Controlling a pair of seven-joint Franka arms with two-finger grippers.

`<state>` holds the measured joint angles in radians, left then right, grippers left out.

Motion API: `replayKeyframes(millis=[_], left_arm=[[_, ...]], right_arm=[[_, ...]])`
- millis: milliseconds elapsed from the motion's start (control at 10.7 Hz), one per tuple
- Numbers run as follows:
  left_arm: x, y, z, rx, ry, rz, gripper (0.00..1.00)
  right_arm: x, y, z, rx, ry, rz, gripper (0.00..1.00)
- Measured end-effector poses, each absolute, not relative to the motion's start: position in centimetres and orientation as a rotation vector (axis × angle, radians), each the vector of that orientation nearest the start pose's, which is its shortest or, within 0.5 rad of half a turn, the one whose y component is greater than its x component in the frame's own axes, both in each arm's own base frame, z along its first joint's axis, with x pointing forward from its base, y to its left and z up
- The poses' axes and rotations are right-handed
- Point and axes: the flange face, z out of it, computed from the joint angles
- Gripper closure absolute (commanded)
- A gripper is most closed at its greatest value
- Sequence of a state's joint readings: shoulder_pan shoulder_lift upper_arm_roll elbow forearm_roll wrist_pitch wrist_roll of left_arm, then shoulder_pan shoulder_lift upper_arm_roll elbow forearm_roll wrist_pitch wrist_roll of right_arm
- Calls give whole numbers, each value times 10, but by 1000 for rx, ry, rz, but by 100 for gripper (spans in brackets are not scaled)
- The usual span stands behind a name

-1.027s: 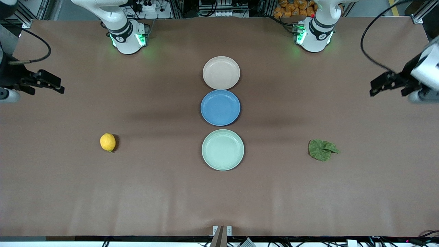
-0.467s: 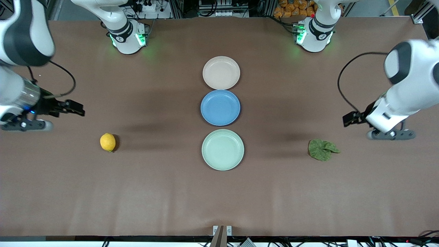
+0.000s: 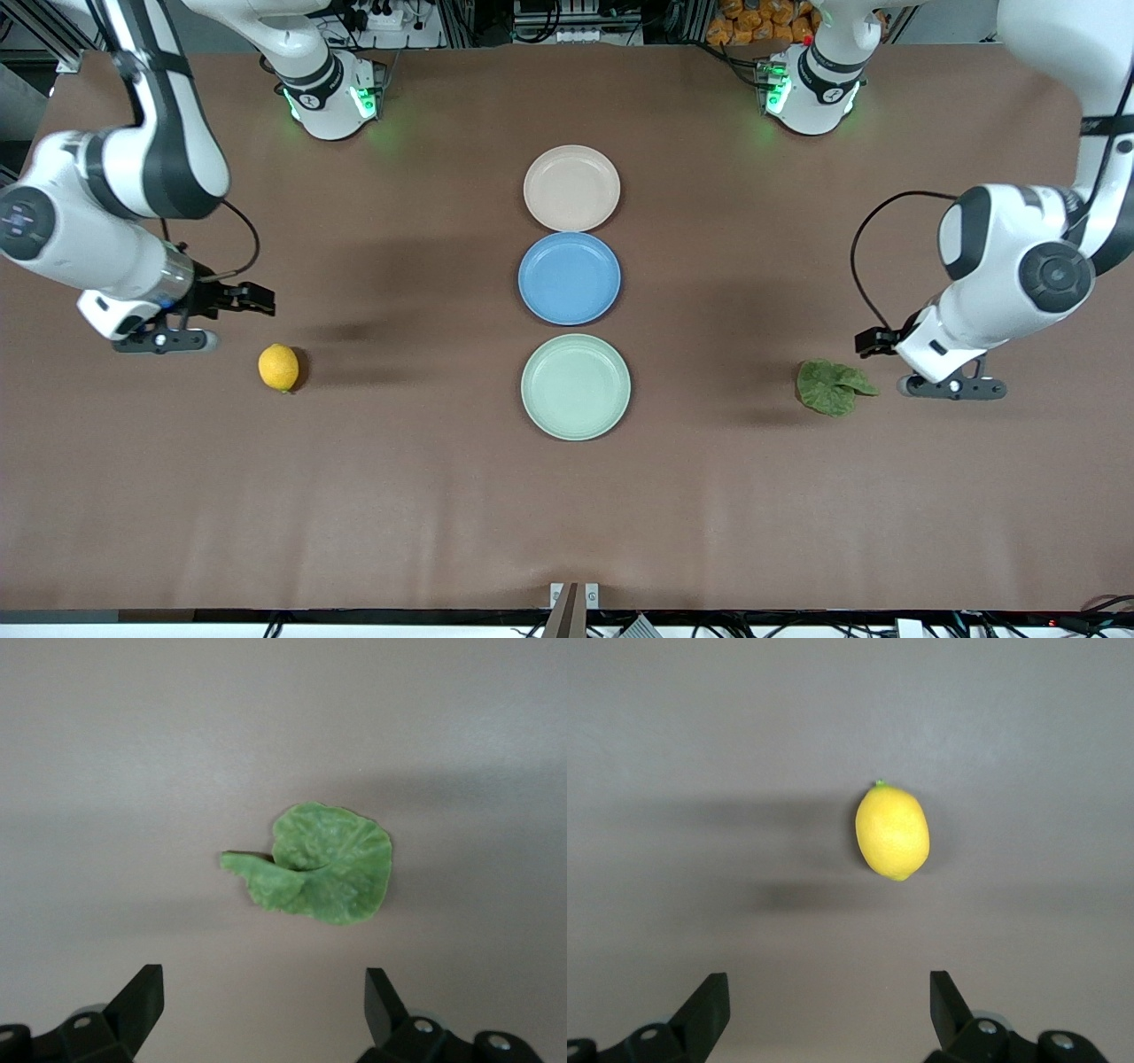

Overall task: Place lemon and lettuce in plates
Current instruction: 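Lower the right gripper onto the lemon while the left gripper reaches the lettuce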

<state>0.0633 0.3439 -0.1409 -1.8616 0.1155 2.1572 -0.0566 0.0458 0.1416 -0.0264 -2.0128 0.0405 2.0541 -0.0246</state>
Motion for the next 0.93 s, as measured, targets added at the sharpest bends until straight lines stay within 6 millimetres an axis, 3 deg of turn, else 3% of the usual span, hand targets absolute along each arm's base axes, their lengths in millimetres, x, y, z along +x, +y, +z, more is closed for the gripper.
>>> replayKeyframes(millis=[280,560,933], left_arm=[[632,-41,279,-3108,131,59,0],[636,-41,226,-3129,131,51,0],[637,-43,198,-3142,132,22,10]], right_arm=[[573,10,320,-3110,-22,192,0],[582,2,282,-3114,-68,170,0],[589,-37,241,-3114,-120,133,0]])
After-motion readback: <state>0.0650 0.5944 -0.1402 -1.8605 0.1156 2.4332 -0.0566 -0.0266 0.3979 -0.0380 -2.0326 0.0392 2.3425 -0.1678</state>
